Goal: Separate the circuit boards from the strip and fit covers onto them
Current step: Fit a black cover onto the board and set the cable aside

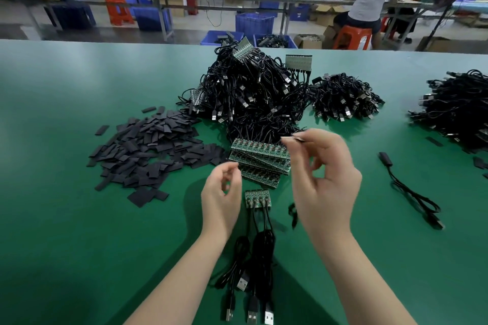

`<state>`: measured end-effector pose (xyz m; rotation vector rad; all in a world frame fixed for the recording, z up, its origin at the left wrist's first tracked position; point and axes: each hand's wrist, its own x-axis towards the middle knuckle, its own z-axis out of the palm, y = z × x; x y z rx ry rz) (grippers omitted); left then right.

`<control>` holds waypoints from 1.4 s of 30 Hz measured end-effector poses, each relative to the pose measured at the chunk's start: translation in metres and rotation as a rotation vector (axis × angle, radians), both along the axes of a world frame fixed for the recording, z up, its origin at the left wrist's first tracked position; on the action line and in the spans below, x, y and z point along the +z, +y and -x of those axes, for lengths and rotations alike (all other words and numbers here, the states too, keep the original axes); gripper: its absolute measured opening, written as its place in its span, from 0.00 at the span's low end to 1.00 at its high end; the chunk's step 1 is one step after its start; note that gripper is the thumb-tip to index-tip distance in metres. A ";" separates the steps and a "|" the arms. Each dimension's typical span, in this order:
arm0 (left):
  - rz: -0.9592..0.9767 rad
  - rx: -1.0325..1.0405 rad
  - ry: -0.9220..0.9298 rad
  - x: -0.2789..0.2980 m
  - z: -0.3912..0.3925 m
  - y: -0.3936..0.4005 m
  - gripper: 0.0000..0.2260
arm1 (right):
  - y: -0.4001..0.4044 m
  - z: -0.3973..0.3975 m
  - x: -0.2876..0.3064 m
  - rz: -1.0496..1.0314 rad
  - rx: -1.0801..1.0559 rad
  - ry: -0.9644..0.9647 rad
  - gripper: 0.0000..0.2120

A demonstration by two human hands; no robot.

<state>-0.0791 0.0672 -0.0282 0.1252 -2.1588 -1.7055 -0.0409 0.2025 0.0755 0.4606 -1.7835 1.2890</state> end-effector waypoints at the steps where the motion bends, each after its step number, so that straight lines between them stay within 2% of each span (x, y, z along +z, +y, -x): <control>1: -0.024 0.037 0.037 0.004 0.002 -0.005 0.07 | -0.006 0.000 0.005 -0.020 0.037 0.004 0.08; 2: -0.028 0.078 0.079 0.009 0.005 -0.012 0.08 | -0.012 -0.001 0.010 0.039 0.106 -0.029 0.08; 5: 0.000 0.191 0.194 0.025 0.022 -0.042 0.08 | -0.022 0.004 0.014 0.451 0.352 -0.255 0.07; 7: 0.049 0.254 0.208 0.032 0.036 -0.066 0.08 | -0.020 0.013 0.007 0.711 0.458 -0.425 0.04; 9: 0.147 0.307 0.140 0.037 0.051 -0.091 0.07 | -0.013 0.026 -0.009 0.974 0.519 -0.640 0.02; 11: 0.334 0.307 -0.001 0.037 0.066 -0.112 0.09 | -0.004 0.033 -0.033 1.077 0.491 -0.866 0.05; 12: 0.468 0.272 -0.090 0.035 0.073 -0.120 0.11 | -0.001 0.034 -0.047 1.012 0.440 -0.943 0.05; 14: 0.740 0.159 -0.221 0.032 0.082 -0.131 0.13 | 0.006 0.032 -0.074 0.642 0.278 -0.983 0.04; 16: 0.906 0.039 -0.256 0.030 0.089 -0.136 0.14 | 0.011 0.027 -0.090 0.280 0.179 -0.894 0.03; 18: 1.019 -0.104 -0.290 0.030 0.096 -0.136 0.15 | 0.011 0.025 -0.098 0.086 0.160 -0.827 0.05; 20: 1.125 -0.204 -0.358 0.031 0.102 -0.134 0.16 | 0.008 0.024 -0.101 -0.042 0.134 -0.805 0.07; 25: 1.235 -0.086 -0.354 0.028 0.107 -0.130 0.15 | 0.008 0.026 -0.107 -0.032 0.136 -0.788 0.07; 30: 1.146 0.023 -0.330 0.029 0.103 -0.130 0.11 | 0.008 0.026 -0.108 -0.008 0.152 -0.791 0.06; 33: 1.054 0.177 -0.150 0.033 0.092 -0.123 0.08 | 0.010 0.027 -0.107 0.043 0.157 -0.800 0.05; 35: 0.860 0.211 -0.002 0.039 0.080 -0.108 0.07 | 0.010 0.027 -0.107 0.068 0.144 -0.797 0.05; 38: 0.598 -0.042 0.056 0.047 0.061 -0.072 0.04 | 0.011 0.028 -0.108 0.115 0.146 -0.797 0.08; 40: 0.534 -0.225 0.035 0.046 0.046 -0.046 0.01 | 0.012 0.028 -0.109 0.139 0.150 -0.798 0.11; 42: 0.459 -0.364 0.002 0.036 0.031 -0.022 0.04 | 0.011 0.029 -0.109 0.155 0.144 -0.787 0.13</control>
